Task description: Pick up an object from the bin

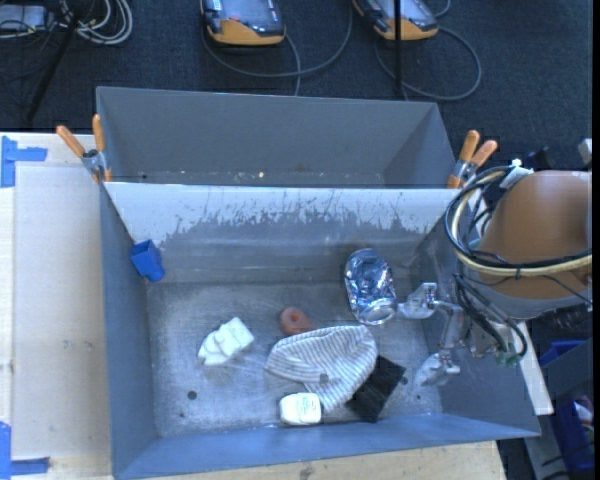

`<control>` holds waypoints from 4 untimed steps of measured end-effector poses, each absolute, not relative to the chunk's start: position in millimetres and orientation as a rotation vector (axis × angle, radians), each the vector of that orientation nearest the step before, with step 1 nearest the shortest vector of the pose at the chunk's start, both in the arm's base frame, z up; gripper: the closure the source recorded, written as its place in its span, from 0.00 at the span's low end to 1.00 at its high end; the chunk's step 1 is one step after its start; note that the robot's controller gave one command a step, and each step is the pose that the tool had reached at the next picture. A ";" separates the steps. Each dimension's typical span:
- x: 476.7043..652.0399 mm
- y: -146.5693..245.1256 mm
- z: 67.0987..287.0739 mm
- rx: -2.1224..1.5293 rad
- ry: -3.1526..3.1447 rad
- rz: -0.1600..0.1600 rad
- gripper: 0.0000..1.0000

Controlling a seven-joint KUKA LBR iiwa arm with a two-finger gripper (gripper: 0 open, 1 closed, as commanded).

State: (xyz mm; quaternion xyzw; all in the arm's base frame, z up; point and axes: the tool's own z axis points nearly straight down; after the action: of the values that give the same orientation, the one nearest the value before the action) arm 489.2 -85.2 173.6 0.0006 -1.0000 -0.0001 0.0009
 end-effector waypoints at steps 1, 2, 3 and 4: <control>496.7 -60.3 137.9 0.262 -3.138 0.005 0.00; 495.3 -31.5 117.0 0.540 -3.086 -0.005 0.00; 498.1 -20.4 125.0 0.750 -3.052 -0.001 0.00; 508.7 -8.3 82.4 1.108 -2.943 0.001 0.00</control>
Offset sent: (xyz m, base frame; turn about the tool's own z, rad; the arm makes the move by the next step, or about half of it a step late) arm 0.0098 0.0648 -0.0323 -0.3927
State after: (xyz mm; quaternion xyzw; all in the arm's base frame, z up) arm 508.7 -8.3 82.4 0.3523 -0.9359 0.0004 -0.0018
